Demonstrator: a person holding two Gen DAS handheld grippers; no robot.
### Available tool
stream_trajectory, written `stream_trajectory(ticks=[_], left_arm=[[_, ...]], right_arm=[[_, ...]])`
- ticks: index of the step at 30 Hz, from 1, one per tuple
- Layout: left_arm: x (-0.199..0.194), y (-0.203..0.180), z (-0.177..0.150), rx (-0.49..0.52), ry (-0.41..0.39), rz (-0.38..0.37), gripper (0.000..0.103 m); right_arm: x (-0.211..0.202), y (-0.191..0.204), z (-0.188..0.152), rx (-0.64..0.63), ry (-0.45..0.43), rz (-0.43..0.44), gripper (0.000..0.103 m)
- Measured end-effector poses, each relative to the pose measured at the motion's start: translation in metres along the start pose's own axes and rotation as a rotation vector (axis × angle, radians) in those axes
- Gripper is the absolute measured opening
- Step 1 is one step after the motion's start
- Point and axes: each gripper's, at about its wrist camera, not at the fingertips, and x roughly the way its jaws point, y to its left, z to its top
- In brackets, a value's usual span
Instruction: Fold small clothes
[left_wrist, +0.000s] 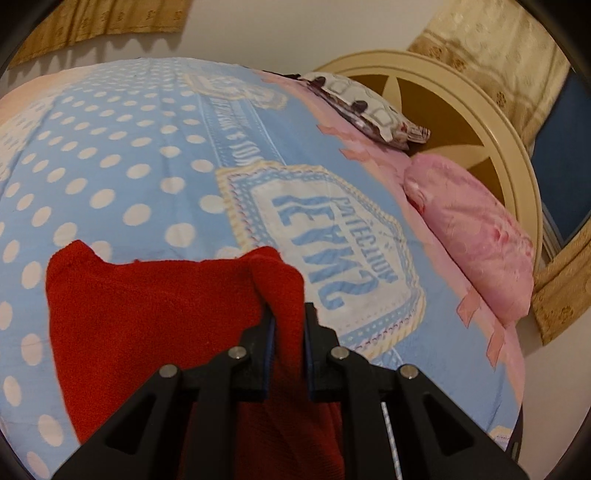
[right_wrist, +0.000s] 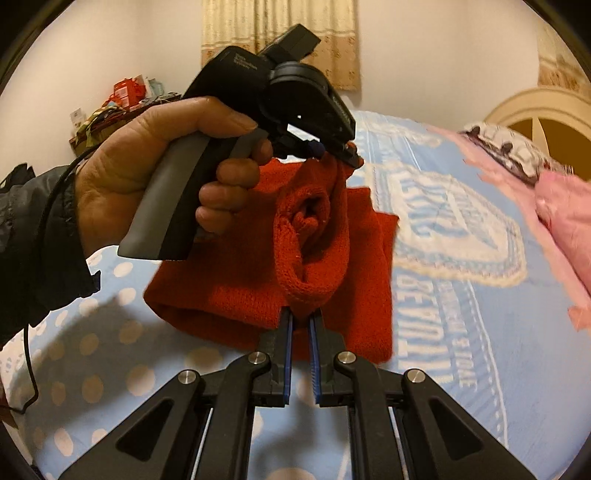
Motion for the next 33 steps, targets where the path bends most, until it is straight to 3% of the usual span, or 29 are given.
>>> stream_trajectory(ticks=[12, 15, 19, 20, 21, 22, 23, 24, 27, 29, 33], left_arm=[[0.029, -0.033, -0.009, 0.117, 0.034, 0.061, 0.014], [0.03, -0.044, -0.013, 0.176, 0.04, 0.086, 0.019], [0.0, -0.057, -0.019, 0.257, -0.02, 0.078, 0.026], [-0.011, -0.058, -0.02, 0.272, -0.043, 0.082, 0.034], [-0.02, -0.057, -0.022, 0.279, -0.066, 0.084, 0.041], [-0.033, -0.054, -0.025, 0.285, -0.098, 0.095, 0.058], [-0.045, -0.049, -0.029, 0.288, -0.129, 0.11, 0.069], [-0.052, -0.045, -0.033, 0.29, -0.148, 0.128, 0.071], [-0.072, -0.024, -0.048, 0.288, -0.169, 0.175, 0.071], [-0.08, -0.007, -0.062, 0.284, -0.176, 0.249, 0.075], [-0.091, 0.024, -0.096, 0.26, -0.195, 0.328, 0.076]], right_arm=[[0.003, -0.025, -0.009, 0.116, 0.055, 0.027, 0.008], [0.004, -0.029, -0.011, 0.132, 0.071, 0.021, 0.008], [0.005, -0.04, -0.013, 0.186, 0.086, 0.027, 0.009], [0.004, -0.043, -0.013, 0.199, 0.086, 0.022, 0.009], [0.004, -0.046, -0.014, 0.212, 0.087, 0.018, 0.017], [0.003, -0.048, -0.014, 0.222, 0.088, 0.012, 0.046], [0.002, -0.051, -0.015, 0.236, 0.09, 0.009, 0.065], [-0.001, -0.055, -0.016, 0.253, 0.082, 0.012, 0.084], [-0.008, -0.059, -0.016, 0.257, 0.067, 0.001, 0.084], [-0.013, -0.059, -0.011, 0.235, 0.059, -0.019, 0.084], [-0.018, -0.055, 0.017, 0.176, 0.032, -0.037, 0.084]])
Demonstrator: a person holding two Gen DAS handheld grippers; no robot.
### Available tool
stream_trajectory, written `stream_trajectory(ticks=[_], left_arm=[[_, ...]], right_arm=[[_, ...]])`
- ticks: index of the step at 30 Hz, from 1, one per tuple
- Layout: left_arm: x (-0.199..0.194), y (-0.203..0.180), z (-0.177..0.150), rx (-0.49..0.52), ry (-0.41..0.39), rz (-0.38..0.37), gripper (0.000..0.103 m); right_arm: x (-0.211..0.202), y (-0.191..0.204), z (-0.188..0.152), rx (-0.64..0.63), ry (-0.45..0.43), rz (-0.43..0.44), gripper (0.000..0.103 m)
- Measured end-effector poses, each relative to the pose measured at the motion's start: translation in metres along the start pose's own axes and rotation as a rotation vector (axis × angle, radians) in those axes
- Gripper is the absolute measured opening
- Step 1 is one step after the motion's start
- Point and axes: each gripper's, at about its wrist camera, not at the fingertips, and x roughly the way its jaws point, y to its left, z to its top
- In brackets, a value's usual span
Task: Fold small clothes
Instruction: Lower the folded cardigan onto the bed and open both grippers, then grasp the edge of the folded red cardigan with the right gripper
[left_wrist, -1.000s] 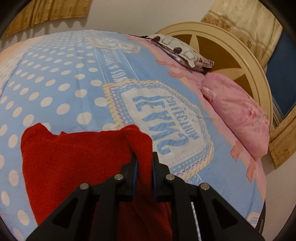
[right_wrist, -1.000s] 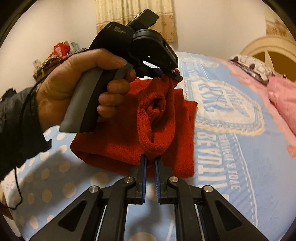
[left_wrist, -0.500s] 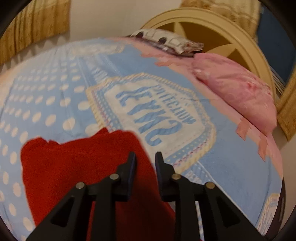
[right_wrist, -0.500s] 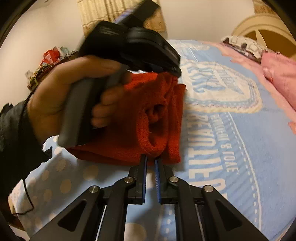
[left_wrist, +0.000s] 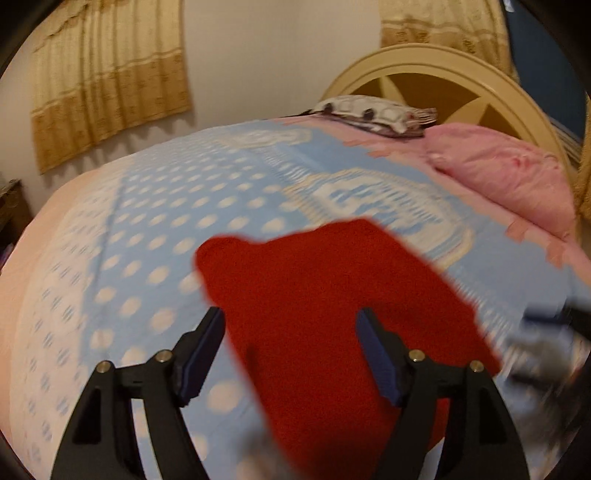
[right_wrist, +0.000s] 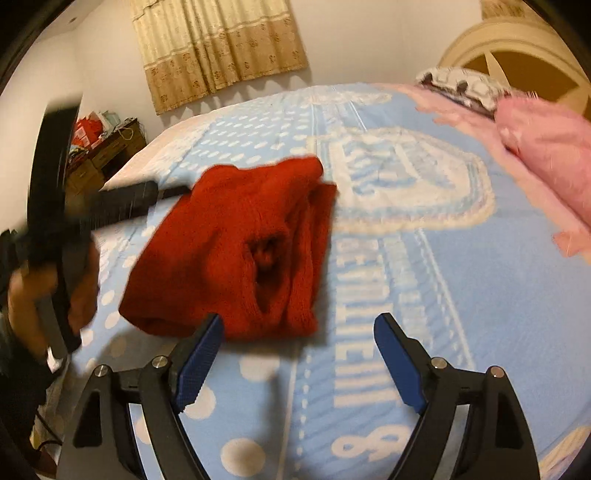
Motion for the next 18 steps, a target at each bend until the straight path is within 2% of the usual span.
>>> stream_trajectory(ticks=[2, 5, 7, 8, 10, 12, 15, 18], left_arm=[[0.0, 0.013, -0.015, -0.065, 0.009, -0.014, 0.077], [0.006, 0.021, -0.03, -0.144, 0.038, -0.065, 0.084], [0.009, 0.017, -0.035, -0.146, 0.047, -0.085, 0.084], [0.009, 0.013, -0.037, -0.131, 0.048, -0.089, 0.084], [0.009, 0.002, -0.041, -0.085, 0.034, -0.084, 0.086], [0.01, -0.01, -0.048, -0.045, 0.035, -0.098, 0.088], [0.008, -0.019, -0.056, -0.005, 0.038, -0.111, 0.094], [0.01, -0.028, -0.06, 0.047, 0.054, -0.108, 0.098]], right_arm=[[0.003, 0.003, 0.02, -0.006, -0.024, 0.021, 0.084], [0.027, -0.002, 0.048, 0.042, 0.004, 0.066, 0.081], [0.056, -0.007, 0.063, 0.06, 0.045, 0.048, 0.063], [0.071, -0.011, 0.065, 0.08, 0.08, 0.053, 0.058], [0.098, -0.017, 0.064, 0.117, 0.155, 0.071, 0.032], [0.102, -0.023, 0.059, 0.126, 0.15, 0.062, 0.021], [0.085, -0.023, 0.054, 0.079, 0.1, -0.025, 0.018], [0.091, -0.03, 0.052, 0.072, 0.11, -0.044, 0.018]])
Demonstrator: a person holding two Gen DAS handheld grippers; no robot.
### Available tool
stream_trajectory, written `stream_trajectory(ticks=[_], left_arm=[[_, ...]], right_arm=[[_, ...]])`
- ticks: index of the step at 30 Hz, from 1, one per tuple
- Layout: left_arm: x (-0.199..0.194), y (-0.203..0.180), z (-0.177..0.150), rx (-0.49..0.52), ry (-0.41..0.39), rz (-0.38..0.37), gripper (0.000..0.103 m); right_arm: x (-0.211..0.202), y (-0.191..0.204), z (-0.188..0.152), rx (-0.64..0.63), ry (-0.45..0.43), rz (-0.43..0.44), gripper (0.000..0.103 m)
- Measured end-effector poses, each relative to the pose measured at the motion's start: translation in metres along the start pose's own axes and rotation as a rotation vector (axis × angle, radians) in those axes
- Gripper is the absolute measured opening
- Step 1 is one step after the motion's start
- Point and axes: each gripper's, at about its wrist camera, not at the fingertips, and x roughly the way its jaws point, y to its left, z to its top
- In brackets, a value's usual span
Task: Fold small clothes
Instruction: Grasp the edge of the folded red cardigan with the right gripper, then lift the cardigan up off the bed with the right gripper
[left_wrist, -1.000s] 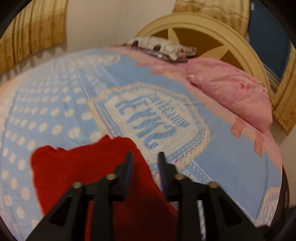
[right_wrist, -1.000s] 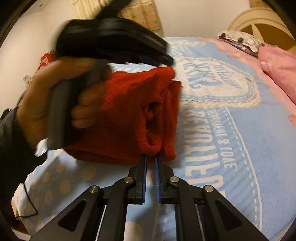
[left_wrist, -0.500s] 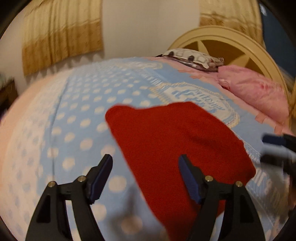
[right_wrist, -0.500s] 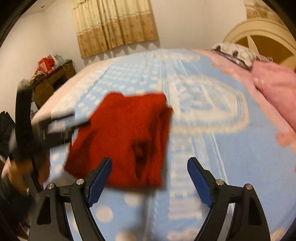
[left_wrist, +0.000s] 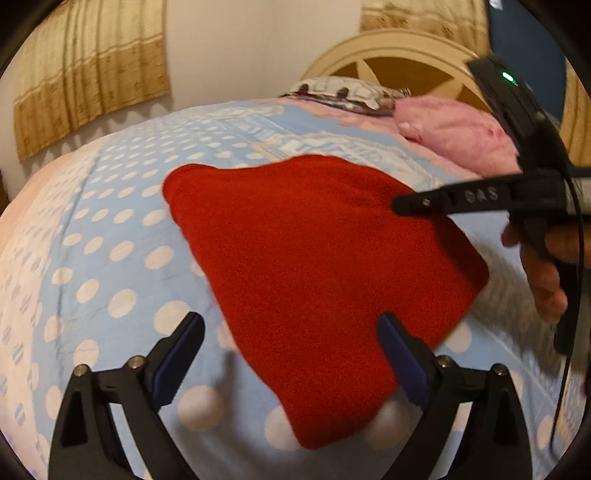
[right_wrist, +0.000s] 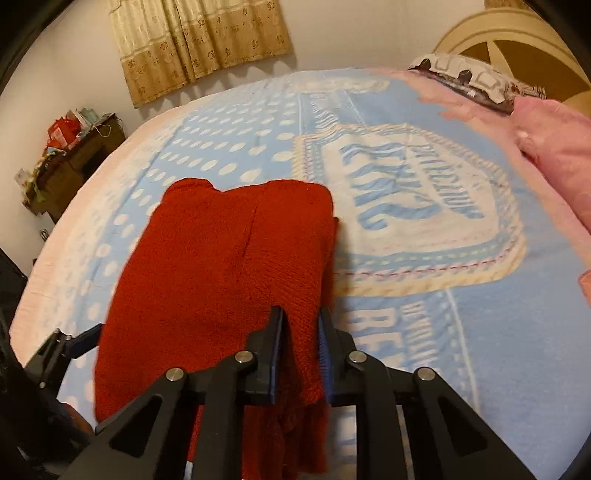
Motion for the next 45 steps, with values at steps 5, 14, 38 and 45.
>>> stream_trajectory(ticks=[5, 14, 38, 45], left_arm=[[-0.011, 0.007, 0.003, -0.013, -0.029, 0.017, 0.098], [-0.011, 0.049, 0.02, -0.176, -0.041, 0.159, 0.103], [-0.001, 0.039, 0.019, -0.164, 0.011, 0.177, 0.103], [0.011, 0.034, 0.032, -0.13, 0.027, 0.214, 0.103]], right_arm=[[0.009, -0.002, 0.007, 0.015, 0.022, 0.02, 0.019], [-0.028, 0.036, 0.025, -0.127, -0.119, 0.038, 0.061], [-0.03, 0.052, -0.006, -0.249, -0.127, 0.118, 0.061], [-0.01, 0.049, -0.03, -0.324, -0.017, 0.087, 0.06]])
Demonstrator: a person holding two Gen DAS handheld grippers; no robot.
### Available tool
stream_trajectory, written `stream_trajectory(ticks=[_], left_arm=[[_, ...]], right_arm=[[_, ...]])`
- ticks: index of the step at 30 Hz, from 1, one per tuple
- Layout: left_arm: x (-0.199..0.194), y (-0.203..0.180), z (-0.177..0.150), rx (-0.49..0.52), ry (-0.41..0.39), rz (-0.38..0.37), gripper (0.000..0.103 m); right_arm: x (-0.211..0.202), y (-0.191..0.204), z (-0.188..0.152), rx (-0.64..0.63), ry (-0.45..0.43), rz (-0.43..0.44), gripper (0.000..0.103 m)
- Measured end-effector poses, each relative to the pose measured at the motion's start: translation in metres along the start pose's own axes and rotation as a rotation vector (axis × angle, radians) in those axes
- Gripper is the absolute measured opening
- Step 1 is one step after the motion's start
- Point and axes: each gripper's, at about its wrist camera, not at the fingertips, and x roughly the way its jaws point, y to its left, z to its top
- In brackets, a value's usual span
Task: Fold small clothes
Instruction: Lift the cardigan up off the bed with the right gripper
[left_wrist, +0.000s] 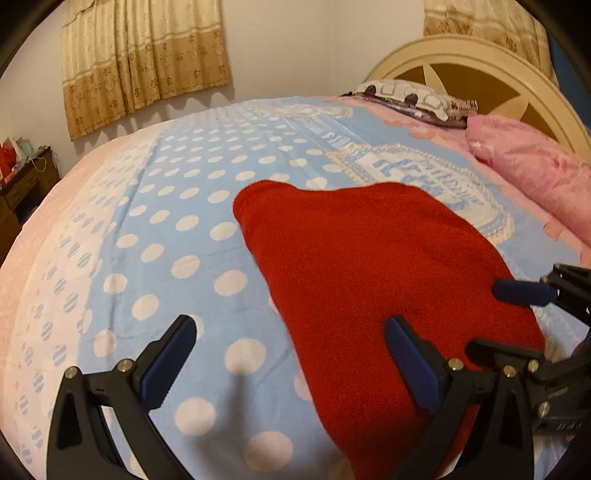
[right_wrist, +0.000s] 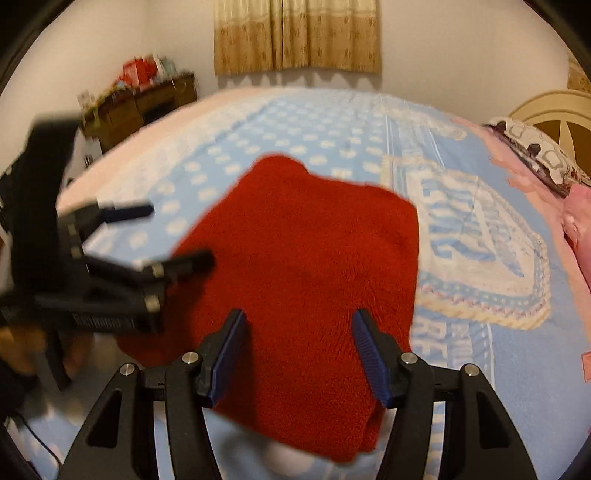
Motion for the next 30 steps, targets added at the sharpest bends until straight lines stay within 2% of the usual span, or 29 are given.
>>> stream_trajectory(ticks=[2, 6, 11, 15, 18, 20, 24, 30], left_arm=[[0.007, -0.005, -0.002, 0.003, 0.022, -0.006, 0.103], [0.004, -0.008, -0.011, -0.008, 0.006, -0.022, 0.103], [-0.007, 0.007, -0.022, -0.086, 0.004, -0.091, 0.103], [-0.009, 0.012, -0.025, -0.124, -0.002, -0.121, 0.103], [-0.006, 0.009, -0.026, -0.114, -0.001, -0.13, 0.103], [-0.005, 0.007, -0.028, -0.107, -0.007, -0.137, 0.103], [-0.006, 0.005, -0.03, -0.097, -0.01, -0.167, 0.103], [-0.003, 0.0, -0.033, -0.079, 0.0, -0.236, 0.103]], right_arm=[[0.001, -0.004, -0.004, 0.002, -0.002, 0.005, 0.06], [-0.001, -0.008, -0.011, -0.021, -0.012, 0.009, 0.06], [-0.012, -0.007, -0.015, -0.067, -0.049, 0.05, 0.061], [-0.03, -0.02, -0.007, 0.014, -0.084, 0.102, 0.062], [-0.032, -0.038, 0.006, 0.095, -0.099, 0.125, 0.07], [-0.028, -0.053, 0.015, 0.151, -0.109, 0.137, 0.07], [0.005, -0.089, 0.033, 0.295, -0.056, 0.2, 0.071], [0.052, -0.118, 0.042, 0.38, -0.001, 0.271, 0.071]])
